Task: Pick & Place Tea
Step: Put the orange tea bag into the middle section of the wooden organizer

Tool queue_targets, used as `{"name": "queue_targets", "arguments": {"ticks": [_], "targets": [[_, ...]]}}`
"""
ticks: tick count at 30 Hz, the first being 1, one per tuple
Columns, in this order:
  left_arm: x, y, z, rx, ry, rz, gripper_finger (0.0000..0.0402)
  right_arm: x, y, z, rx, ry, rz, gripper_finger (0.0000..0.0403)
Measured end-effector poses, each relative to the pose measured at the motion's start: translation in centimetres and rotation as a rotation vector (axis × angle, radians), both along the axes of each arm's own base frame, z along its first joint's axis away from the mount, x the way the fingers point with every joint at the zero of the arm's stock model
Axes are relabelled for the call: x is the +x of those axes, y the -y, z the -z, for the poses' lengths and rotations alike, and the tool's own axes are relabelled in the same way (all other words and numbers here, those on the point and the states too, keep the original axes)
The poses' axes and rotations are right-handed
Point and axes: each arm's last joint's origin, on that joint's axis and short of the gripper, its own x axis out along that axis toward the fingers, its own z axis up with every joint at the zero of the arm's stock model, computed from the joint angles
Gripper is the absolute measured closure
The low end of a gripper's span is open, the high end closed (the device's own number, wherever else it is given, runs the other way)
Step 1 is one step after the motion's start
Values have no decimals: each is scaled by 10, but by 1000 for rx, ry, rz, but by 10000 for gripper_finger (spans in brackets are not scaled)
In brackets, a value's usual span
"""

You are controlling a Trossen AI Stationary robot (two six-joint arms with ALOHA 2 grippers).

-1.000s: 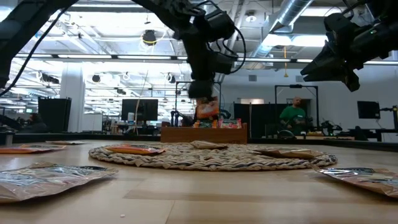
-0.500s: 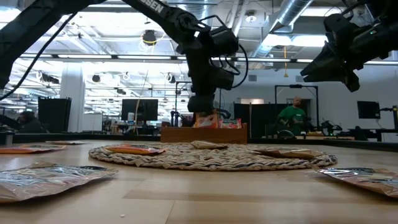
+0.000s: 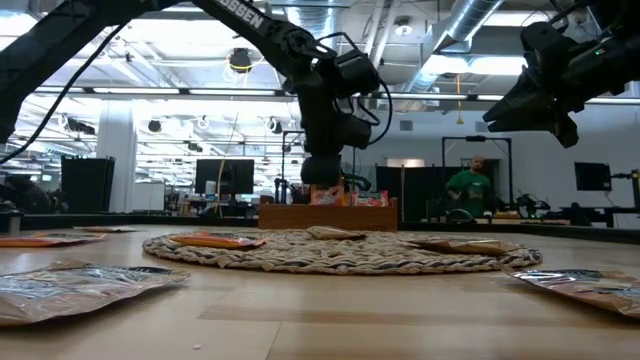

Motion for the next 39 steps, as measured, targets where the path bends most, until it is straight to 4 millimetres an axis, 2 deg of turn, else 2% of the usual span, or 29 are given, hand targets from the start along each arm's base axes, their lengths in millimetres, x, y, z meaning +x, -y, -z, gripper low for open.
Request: {"name": "queue_targets", "arguments": {"ticks": [7,33,39], "targets": [[7,2,21,7,-53,24,401,0,0,0,1,2,-1,310],[10,10,22,-15,-21,30,401,0,0,0,0,0,0,310],[11,10,21,-8,-18,30,355,0,0,0,0,0,0,310]]}}
